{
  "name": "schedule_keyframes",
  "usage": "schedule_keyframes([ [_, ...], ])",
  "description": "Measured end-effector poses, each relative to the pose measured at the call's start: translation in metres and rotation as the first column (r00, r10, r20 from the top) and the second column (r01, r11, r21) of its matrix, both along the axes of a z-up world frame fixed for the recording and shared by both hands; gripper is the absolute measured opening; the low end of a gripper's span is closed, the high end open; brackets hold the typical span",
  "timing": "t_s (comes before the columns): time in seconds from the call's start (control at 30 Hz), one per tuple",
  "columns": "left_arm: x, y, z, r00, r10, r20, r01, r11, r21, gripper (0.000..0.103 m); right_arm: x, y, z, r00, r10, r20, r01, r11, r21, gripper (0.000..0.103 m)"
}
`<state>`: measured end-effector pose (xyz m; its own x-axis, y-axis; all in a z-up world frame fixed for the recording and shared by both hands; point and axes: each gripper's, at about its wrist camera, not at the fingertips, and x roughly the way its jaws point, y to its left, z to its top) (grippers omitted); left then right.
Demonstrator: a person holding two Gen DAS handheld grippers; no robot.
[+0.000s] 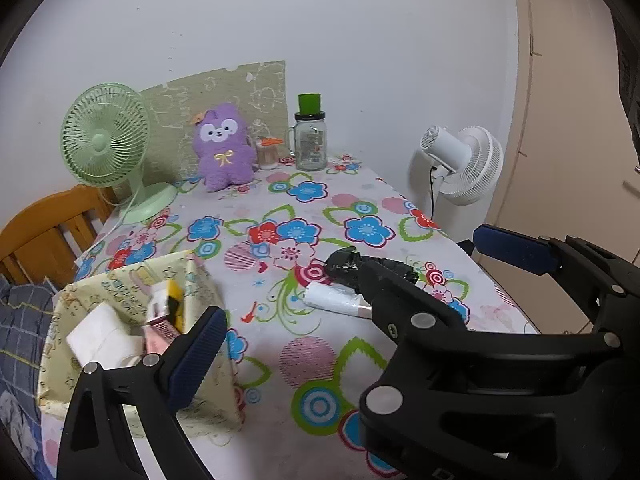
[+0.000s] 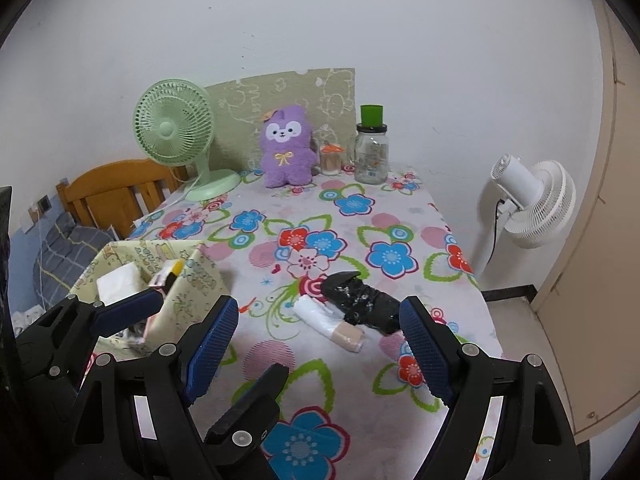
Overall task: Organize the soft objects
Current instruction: 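Move both tools toward the black umbrella and white roll on the table, then close the right tool on the black umbrella while the left grasps it too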
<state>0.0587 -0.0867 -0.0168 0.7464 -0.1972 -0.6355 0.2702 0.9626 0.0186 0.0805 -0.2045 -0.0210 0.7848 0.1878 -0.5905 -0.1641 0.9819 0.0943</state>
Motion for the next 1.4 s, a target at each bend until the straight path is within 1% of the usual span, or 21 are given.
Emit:
schedule_keyframes([
  [0.6, 0.037, -0.035, -0.038, 0.998, -0.036, -0.059, 0.037, 0.999, 0.011, 0.097, 0.039, -0.035, -0.042, 0.998, -0.013, -0.060, 0.013, 1.000, 0.005, 0.085],
  [0.7, 0.042, -0.037, -0.045, 0.998, -0.027, -0.065, 0.029, 0.999, 0.019, 0.097, 0.045, -0.039, -0.049, 0.998, -0.014, -0.069, 0.015, 1.000, 0.005, 0.085],
  [0.8, 0.050, -0.037, -0.052, 0.996, -0.014, -0.093, 0.015, 1.000, 0.012, 0.097, 0.050, -0.041, -0.057, 0.997, -0.023, -0.071, 0.022, 1.000, -0.003, 0.085],
  [1.03, 0.067, -0.042, -0.069, 0.992, -0.026, -0.123, 0.029, 0.999, 0.023, 0.097, 0.062, -0.049, -0.072, 0.995, -0.045, -0.094, 0.046, 0.999, 0.001, 0.085],
  [1.17, 0.076, -0.042, -0.076, 0.992, -0.017, -0.128, 0.021, 0.999, 0.026, 0.097, 0.069, -0.053, -0.081, 0.992, -0.056, -0.116, 0.057, 0.998, 0.011, 0.085],
  [1.4, 0.092, -0.046, -0.088, 0.989, -0.011, -0.149, 0.016, 0.999, 0.031, 0.097, 0.083, -0.051, -0.087, 0.991, -0.034, -0.131, 0.035, 0.999, 0.007, 0.085],
])
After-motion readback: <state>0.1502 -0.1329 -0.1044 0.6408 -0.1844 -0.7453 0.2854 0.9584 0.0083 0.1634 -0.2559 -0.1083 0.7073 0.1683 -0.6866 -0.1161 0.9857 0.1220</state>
